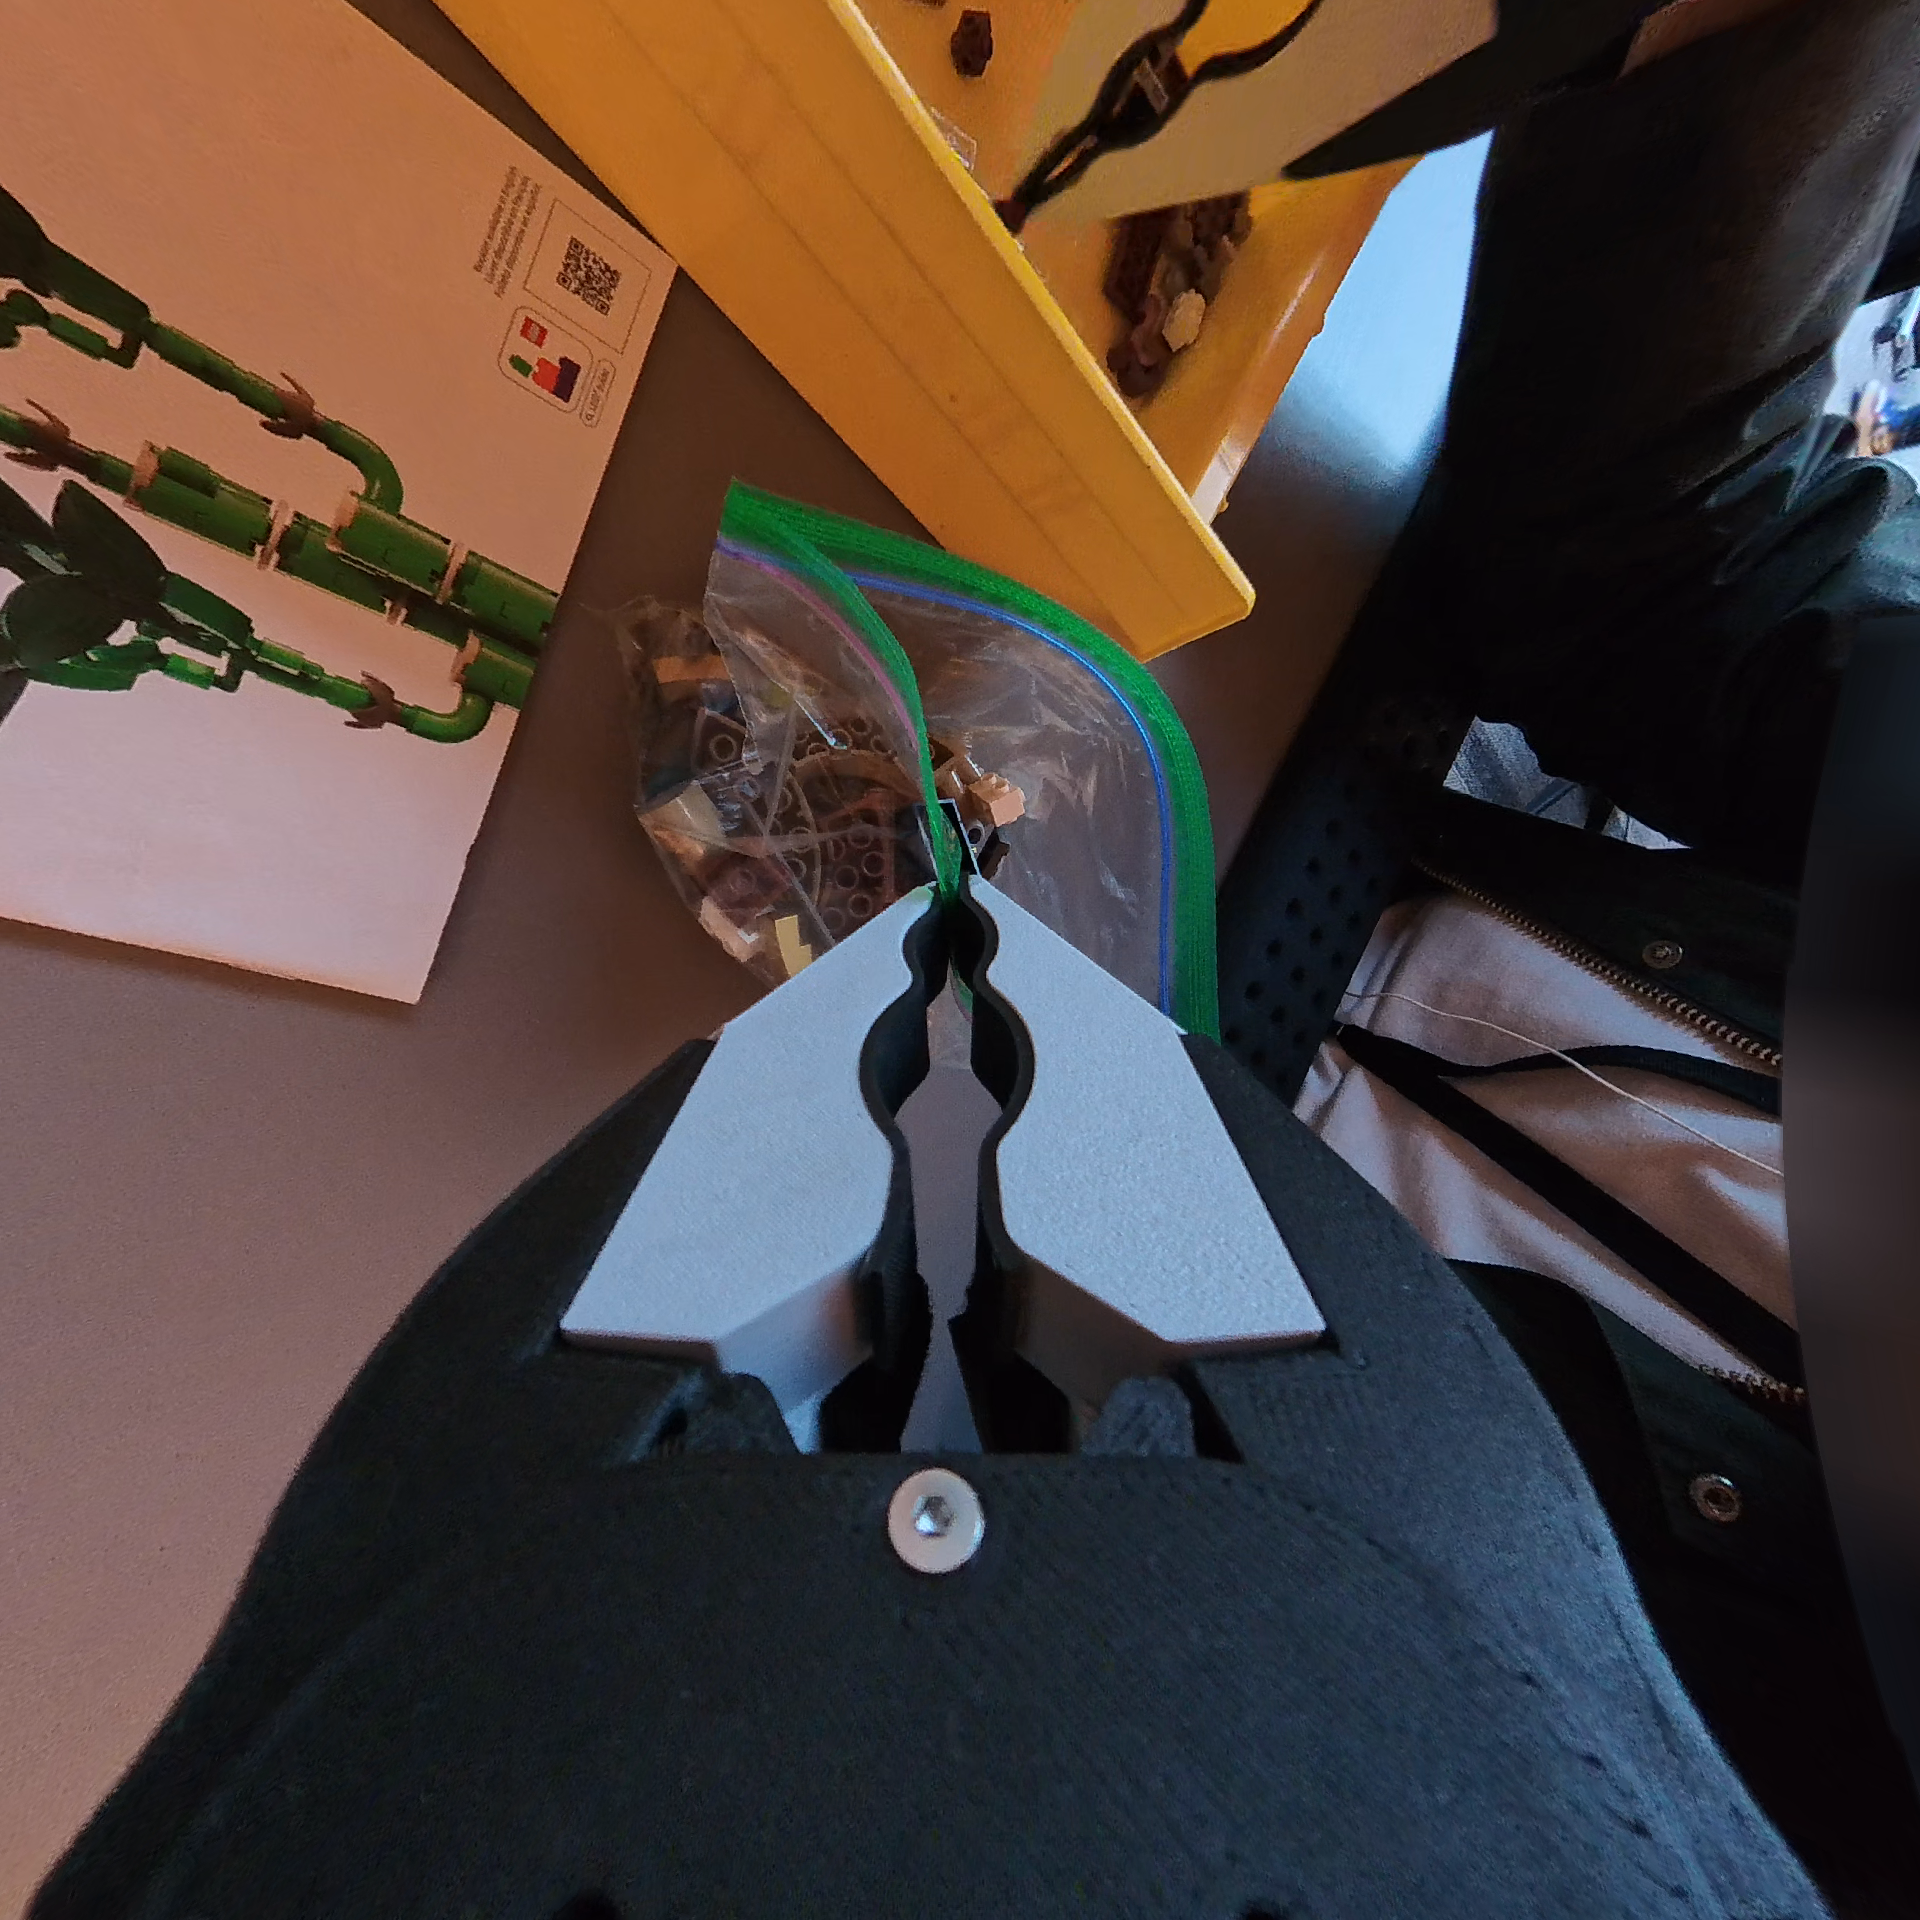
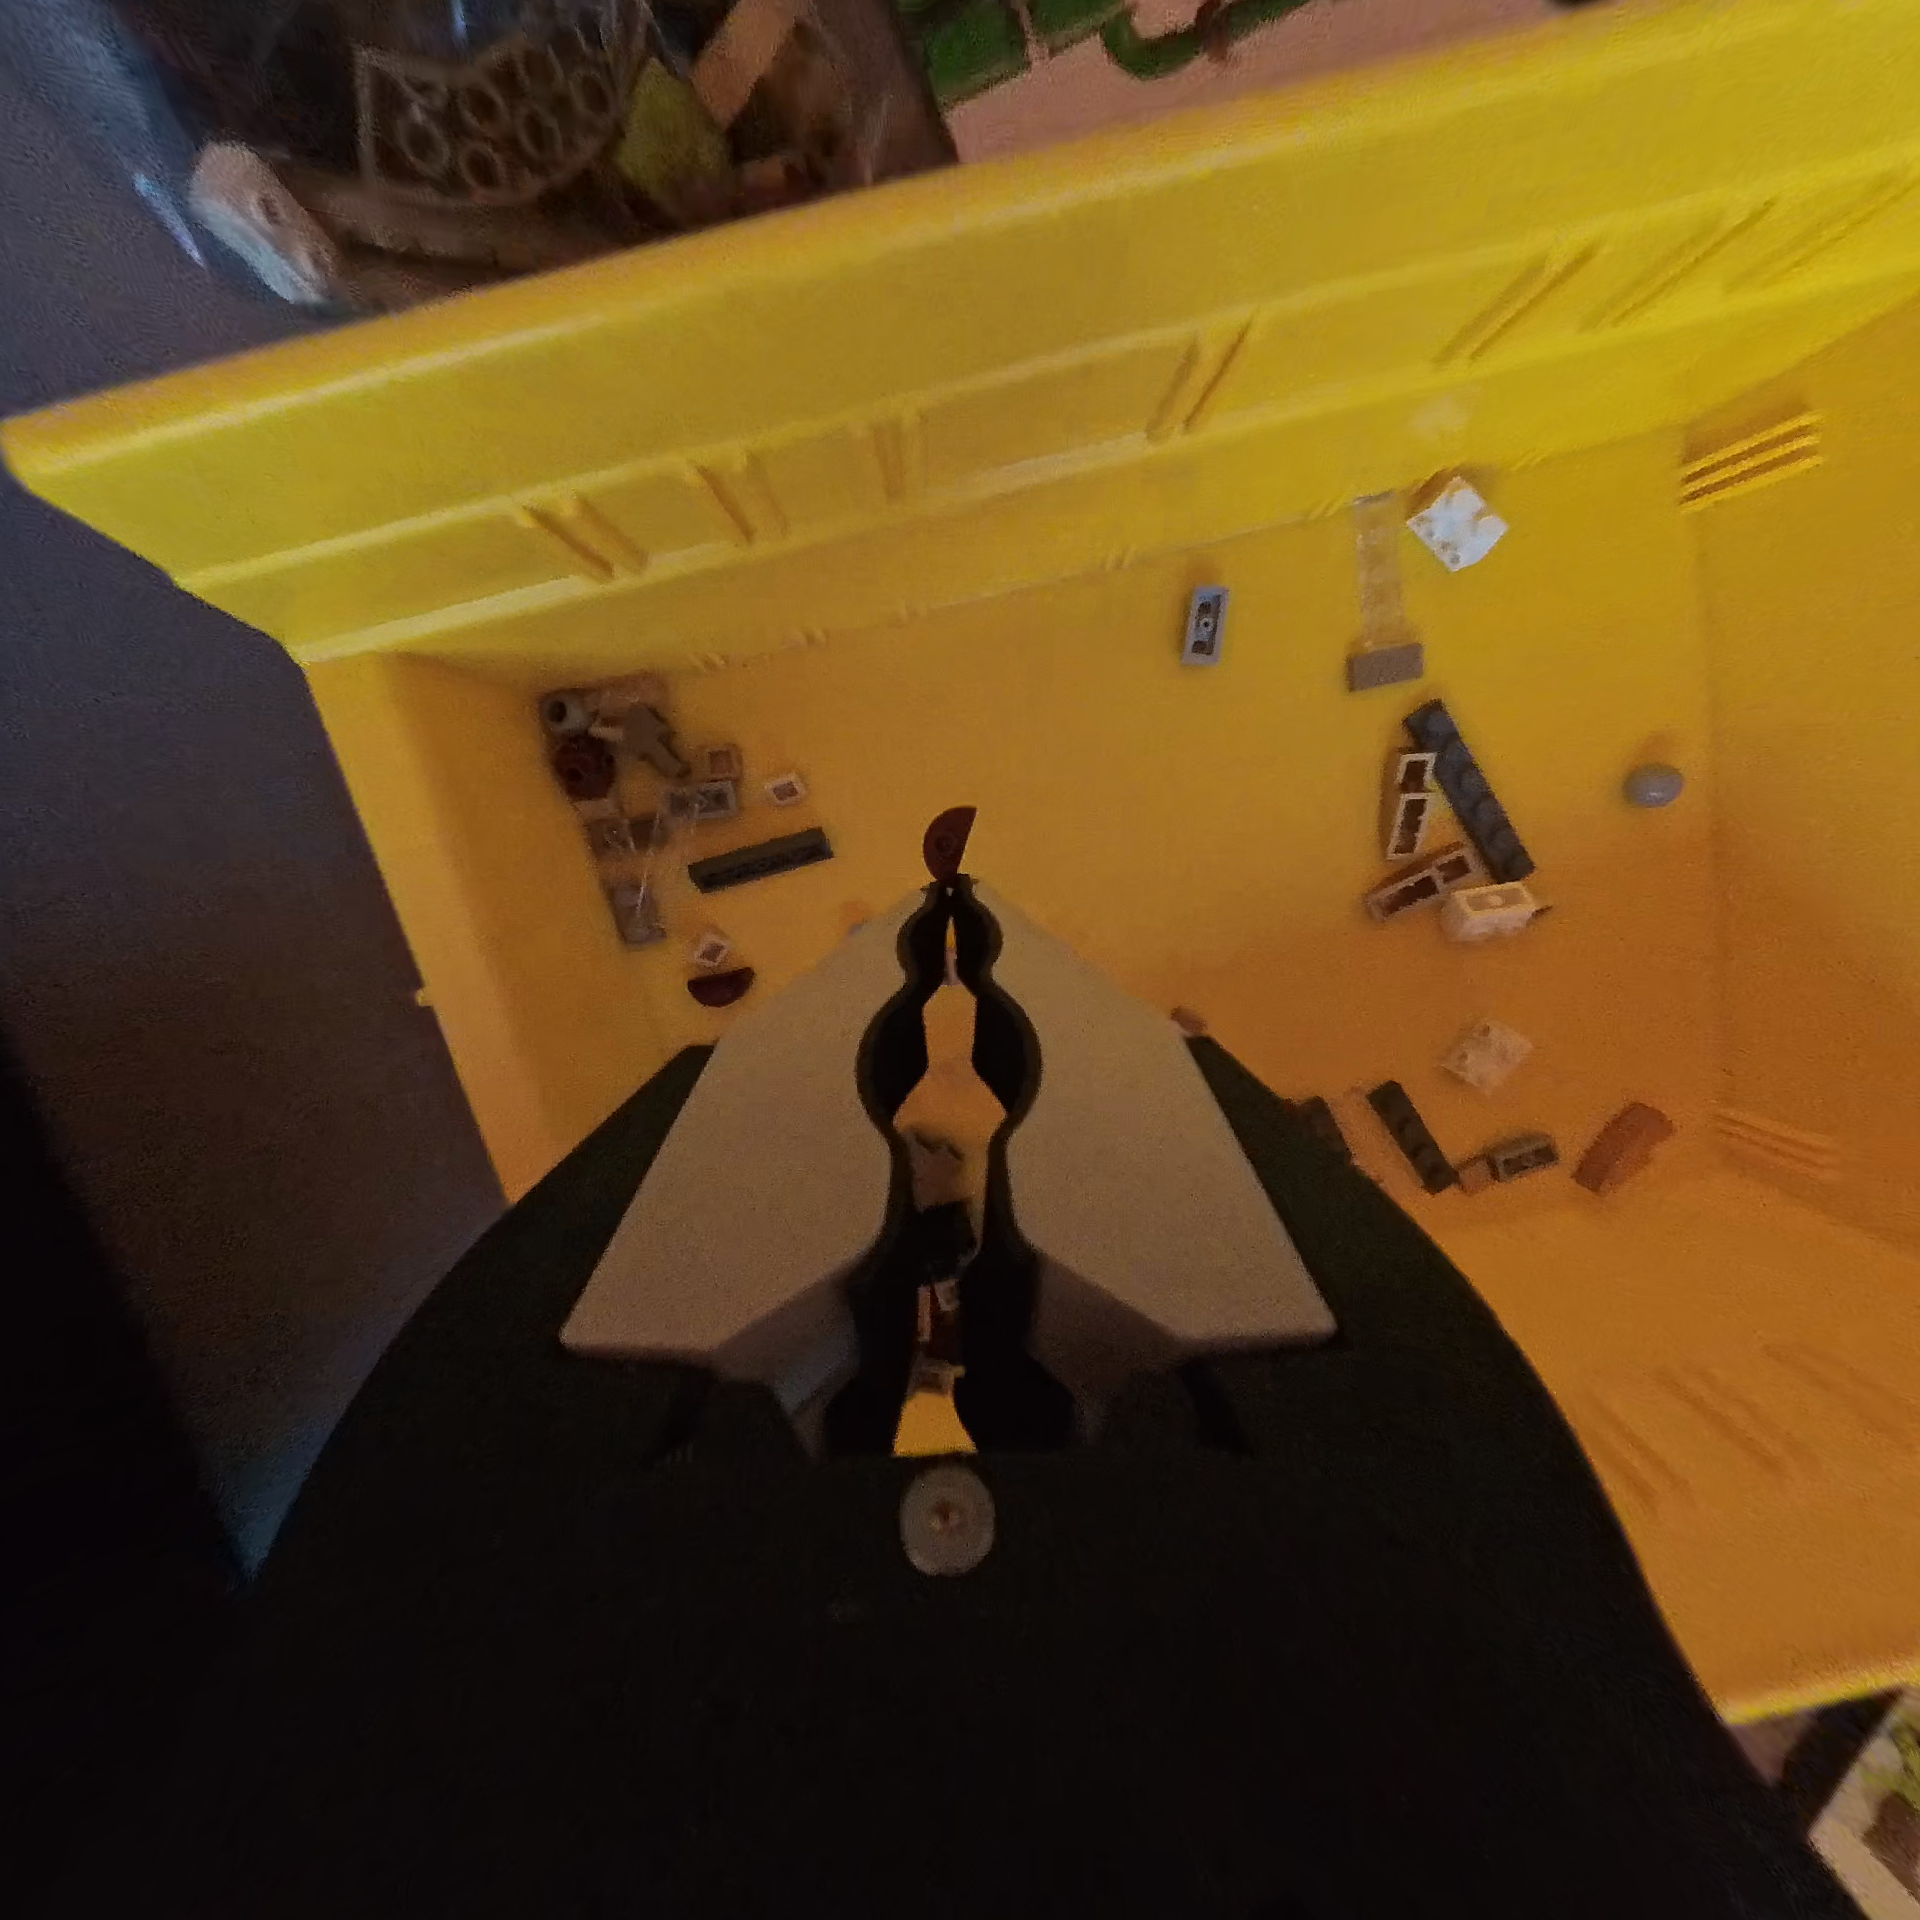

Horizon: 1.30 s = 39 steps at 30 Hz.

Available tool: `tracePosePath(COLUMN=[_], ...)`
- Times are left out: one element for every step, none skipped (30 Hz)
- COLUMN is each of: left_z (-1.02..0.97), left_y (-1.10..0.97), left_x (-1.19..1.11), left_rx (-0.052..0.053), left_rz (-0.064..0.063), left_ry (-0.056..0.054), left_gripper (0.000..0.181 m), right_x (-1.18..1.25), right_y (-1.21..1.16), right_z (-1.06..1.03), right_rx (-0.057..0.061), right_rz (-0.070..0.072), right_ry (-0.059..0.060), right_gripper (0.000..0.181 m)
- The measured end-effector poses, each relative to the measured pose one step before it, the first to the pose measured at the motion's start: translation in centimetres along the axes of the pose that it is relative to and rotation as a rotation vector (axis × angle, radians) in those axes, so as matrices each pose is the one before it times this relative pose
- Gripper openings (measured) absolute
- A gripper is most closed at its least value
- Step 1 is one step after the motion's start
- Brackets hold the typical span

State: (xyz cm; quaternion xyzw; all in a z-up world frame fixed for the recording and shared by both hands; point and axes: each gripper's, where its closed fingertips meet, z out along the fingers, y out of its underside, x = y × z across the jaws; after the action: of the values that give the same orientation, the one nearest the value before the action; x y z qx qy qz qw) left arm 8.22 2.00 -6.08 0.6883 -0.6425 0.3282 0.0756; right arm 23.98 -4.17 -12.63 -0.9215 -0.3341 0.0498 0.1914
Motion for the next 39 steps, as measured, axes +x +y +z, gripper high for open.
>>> tracePosePath(left_z=[0.011,0.026,0.025,0.036,0.041,0.034,0.022,-0.001,0.002,-0.007,-0.03,-0.025,-0.05,-0.049,-0.048,-0.046,-0.026,-0.014,-0.011,0.003,0.021,0.018,0.036,0.047,0.036,0.024,0.007,-0.013,-0.017,-0.03,-0.023,-0.027,-0.012,-0.011,-0.011,-0.021,-0.004,0.005,0.008], left_y=[-0.002,-0.006,-0.02,-0.011,-0.011,-0.001,-0.024,-0.038,-0.024,-0.002,-0.018,0.007,0.01,0.008,0.005,0.005,0.014,0.006,0.012,0.012,-0.008,-0.003,0.002,0.016,0.02,0.009,0.005,-0.004,0.015,0.003,0.0,-0.011,0.002,0.011,0.005,0.002,-0.01,0.009,0.0], left_x=[-0.001,0.01,0.026,0.018,0.027,0.01,0.011,0.005,0.002,-0.003,-0.009,-0.002,-0.001,-0.002,0.009,-0.008,-0.011,-0.005,-0.001,-0.003,-0.008,-0.002,0.007,-0.006,0.003,0.006,-0.009,0.004,-0.007,-0.002,0.0,0.0,0.012,0.018,0.023,0.009,0.004,0.006,0.005], left_rx=[-0.0008,-0.0003,-0.0002,-0.0005,-0.0011,-0.0011,0.0006,0.0016,0.0008,0.0006,0.0011,0.0009,0.0008,0.0009,0.0012,0.0006,-0.0001,0.0,-0.0003,-0.0006,-0.0003,-0.0007,-0.0012,-0.0018,-0.0023,-0.0013,-0.0001,-0.0001,0.0001,0.0004,0.0007,0.0007,0.0002,-0.0003,-0.0001,0.0006,0.0005,-0.0004,-0.0005], left_rz=[-0.0011,-0.0003,0.0006,0.0013,0.0011,0.0005,0.0003,0.0,-0.0002,0.0001,-0.0003,-0.0005,-0.0003,0.0002,0.0003,-0.0001,-0.0006,-0.0008,-0.0004,-0.0002,-0.0004,-0.0005,-0.0001,0.0,-0.0003,0.0,0.0003,-0.0001,-0.0004,-0.0002,0.0002,0.0005,0.0004,0.0006,0.0013,0.001,-0.0001,-0.0006,-0.0005], left_ry=[0.0008,0.0008,0.0005,0.0001,0.0,0.0,-0.0002,-0.0004,-0.0004,-0.0006,-0.0008,-0.0007,-0.0007,-0.0006,0.0003,-0.0001,-0.0004,0.0004,0.0003,0.0001,0.0001,0.0004,0.0005,0.0004,0.0005,0.0001,0.0,0.0004,0.0004,0.0001,-0.0002,-0.0004,-0.0004,-0.0004,-0.0007,-0.0007,-0.0001,0.0005,0.0005], left_gripper=[0.0,0.0,0.0,0.0,0.0,0.0,0.0,0.0,0.0,0.0,0.0,0.0,0.0,0.0,0.0,0.0,0.0,0.0,0.0,0.0,0.0,0.0,0.0,0.0,0.0,0.0,0.0,0.0,0.0,0.0,0.0,0.0,0.0,0.0,0.0,0.0,0.0,0.0,0.0], right_x=[-0.105,-0.204,-0.367,-0.606,-0.735,-0.861,-0.945,-0.983,-0.84,-0.434,0.081,0.053,-0.116,-0.162,0.172,0.43,0.455,0.465,0.511,0.335,0.291,0.267,0.201,-0.142,-0.26,0.158,0.21,-0.07,-0.11,-0.113,-0.092,-0.044,0.031,0.04,0.054,-0.112,-0.019,0.013,0.074], right_y=[-0.778,-1.157,-1.609,-2.011,-2.2,-2.145,-1.999,-1.725,-1.179,-0.454,0.202,0.578,0.556,0.353,0.103,-0.005,0.121,0.529,1.26,1.996,2.172,1.975,1.806,1.407,1.08,0.646,0.376,0.327,0.314,0.322,0.305,0.254,0.24,0.221,-0.018,-0.088,0.003,-0.005,0.118], right_z=[-0.927,-1.076,-1.16,-1.087,-0.83,-0.414,0.052,0.494,0.858,1.099,1.106,0.914,0.592,0.152,-0.295,-0.647,-0.844,-0.839,-0.619,-0.282,0.132,0.551,0.862,1.046,1.041,0.895,0.719,0.554,0.402,0.307,0.236,0.227,0.181,0.154,0.017,-0.021,0.035,-0.012,-0.054], right_rx=[0.0367,0.0511,0.0683,0.0828,0.0874,0.0816,0.0714,0.0602,0.037,0.0047,-0.0256,-0.0412,-0.0348,-0.0151,0.0012,0.0091,0.0069,-0.0067,-0.0405,-0.0804,-0.0908,-0.0788,-0.0751,-0.0617,-0.0545,-0.0404,-0.0248,-0.0203,-0.0165,-0.0156,-0.0156,-0.0133,-0.013,-0.0128,0.0004,0.0042,-0.0022,-0.0008,-0.007], right_rz=[-0.0061,-0.0103,-0.0163,-0.021,-0.0233,-0.0207,-0.0161,-0.0107,-0.0045,0.0039,0.0097,0.0032,-0.0055,-0.0062,-0.0029,0.0016,0.0064,0.0135,0.0289,0.0418,0.0296,-0.0008,-0.0246,-0.0231,-0.0038,0.0041,0.0034,-0.0023,-0.0065,-0.0036,0.0029,0.0011,-0.0009,0.0005,-0.0029,-0.0074,-0.0048,-0.0013,-0.0011], right_ry=[0.0129,0.0139,0.0115,0.0028,-0.002,-0.01,-0.0178,-0.0235,-0.0204,-0.0041,0.0199,0.0125,-0.0045,-0.0122,0.004,0.0145,0.0081,0.0027,-0.001,-0.0158,-0.0158,-0.0077,-0.0038,-0.0195,-0.0293,-0.0063,-0.0005,-0.011,-0.0074,-0.0081,-0.0078,-0.0049,0.0001,0.0011,0.0044,-0.0045,0.0005,0.0002,0.0053], right_gripper=[0.0,0.0,0.0,0.0,0.0,0.0,0.0,0.0,0.0,0.0,0.001,0.007,0.017,0.018,0.018,0.017,0.016,0.016,0.016,0.017,0.02,0.025,0.027,0.03,0.031,0.035,0.037,0.037,0.037,0.037,0.037,0.038,0.039,0.038,0.036,0.033,0.032,0.032,0.032])
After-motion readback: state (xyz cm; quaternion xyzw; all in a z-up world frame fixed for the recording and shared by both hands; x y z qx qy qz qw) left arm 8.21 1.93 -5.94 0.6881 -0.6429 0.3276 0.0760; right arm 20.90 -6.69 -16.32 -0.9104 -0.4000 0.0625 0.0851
